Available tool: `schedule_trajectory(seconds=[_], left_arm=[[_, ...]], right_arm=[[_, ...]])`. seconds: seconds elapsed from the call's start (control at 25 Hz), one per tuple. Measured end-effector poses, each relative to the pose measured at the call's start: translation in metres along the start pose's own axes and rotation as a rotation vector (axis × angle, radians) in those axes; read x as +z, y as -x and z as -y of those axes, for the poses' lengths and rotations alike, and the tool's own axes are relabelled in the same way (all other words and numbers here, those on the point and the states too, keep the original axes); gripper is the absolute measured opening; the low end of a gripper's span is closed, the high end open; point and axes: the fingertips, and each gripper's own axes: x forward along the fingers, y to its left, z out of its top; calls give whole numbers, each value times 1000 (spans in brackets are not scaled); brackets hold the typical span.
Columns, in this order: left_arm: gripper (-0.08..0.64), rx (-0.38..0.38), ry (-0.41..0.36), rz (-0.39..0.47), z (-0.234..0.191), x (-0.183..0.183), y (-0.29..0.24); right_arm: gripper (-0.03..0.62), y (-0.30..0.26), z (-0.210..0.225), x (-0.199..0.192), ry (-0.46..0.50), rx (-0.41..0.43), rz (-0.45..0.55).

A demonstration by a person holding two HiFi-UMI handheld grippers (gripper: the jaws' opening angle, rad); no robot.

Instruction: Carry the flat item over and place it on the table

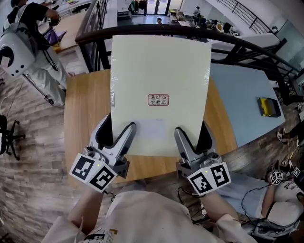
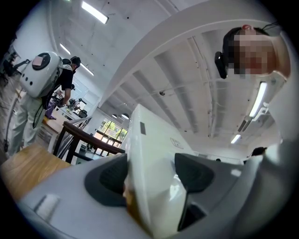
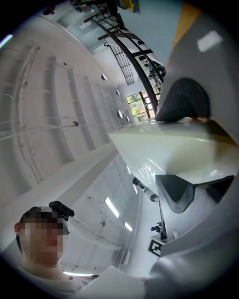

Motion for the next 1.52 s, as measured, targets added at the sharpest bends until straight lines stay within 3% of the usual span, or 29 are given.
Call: schedule_trajectory(seconds=[0.72,1.08,1.52], left_arm=[[302,65,43,-72,-60,-6,-48],[302,112,51,-97,-73,-33,-78],[303,149,79,-187,-104,-85,-141]], right_arm=[[351,-74,25,-25,-54,-8,-92],[351,-94,62,-48,-91,12,-133],[351,-129,127,-91,-138,-36,-209]])
